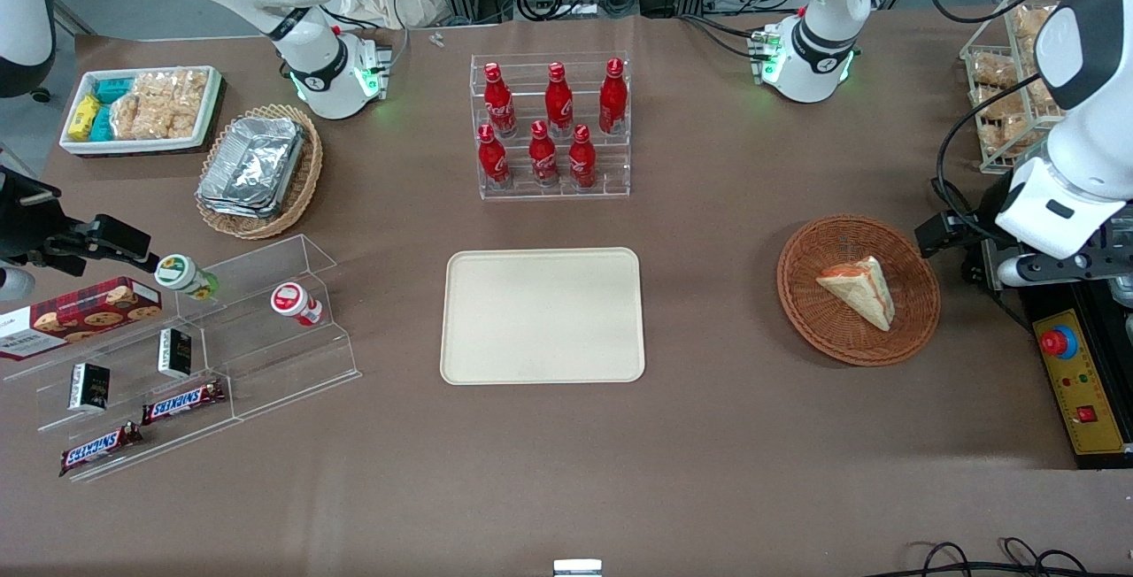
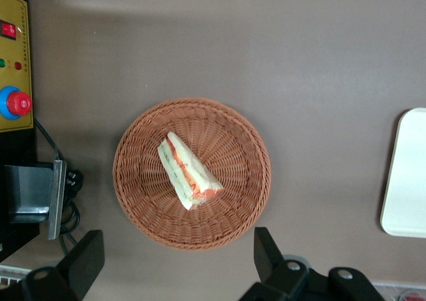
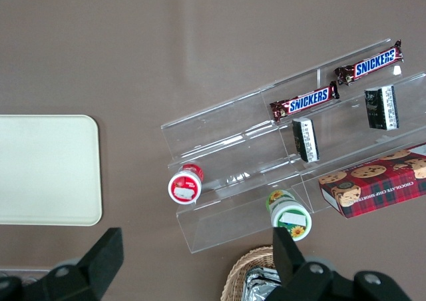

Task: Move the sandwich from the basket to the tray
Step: 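Move the left gripper over the wrapped sandwich in the wicker basket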

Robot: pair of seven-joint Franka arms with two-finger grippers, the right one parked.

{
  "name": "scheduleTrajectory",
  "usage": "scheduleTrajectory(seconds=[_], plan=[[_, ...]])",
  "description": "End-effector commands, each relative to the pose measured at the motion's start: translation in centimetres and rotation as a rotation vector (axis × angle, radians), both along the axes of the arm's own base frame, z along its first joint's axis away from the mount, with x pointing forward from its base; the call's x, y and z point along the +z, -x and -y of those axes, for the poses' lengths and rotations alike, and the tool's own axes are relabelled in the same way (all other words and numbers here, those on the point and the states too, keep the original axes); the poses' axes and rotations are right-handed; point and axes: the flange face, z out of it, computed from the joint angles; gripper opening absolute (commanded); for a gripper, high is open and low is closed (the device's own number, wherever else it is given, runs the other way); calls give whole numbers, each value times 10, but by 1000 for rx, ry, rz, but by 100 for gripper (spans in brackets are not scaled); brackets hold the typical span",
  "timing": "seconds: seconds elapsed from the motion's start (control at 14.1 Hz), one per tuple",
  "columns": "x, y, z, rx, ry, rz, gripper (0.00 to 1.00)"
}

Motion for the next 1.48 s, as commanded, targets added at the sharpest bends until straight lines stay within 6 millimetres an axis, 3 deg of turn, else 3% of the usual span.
scheduleTrajectory(seconds=[0.0, 0.14, 0.21, 0.42, 0.99, 1.41], plan=[[-4, -6, 3, -19, 26, -37, 100], [-8, -11, 1, -4, 30, -47, 100], [-19, -13, 2, -3, 21, -67, 100], [-57, -13, -2, 245, 6, -78, 100], [-194, 38, -2, 738, 7, -3, 100], [-237, 51, -7, 848, -11, -58, 100]])
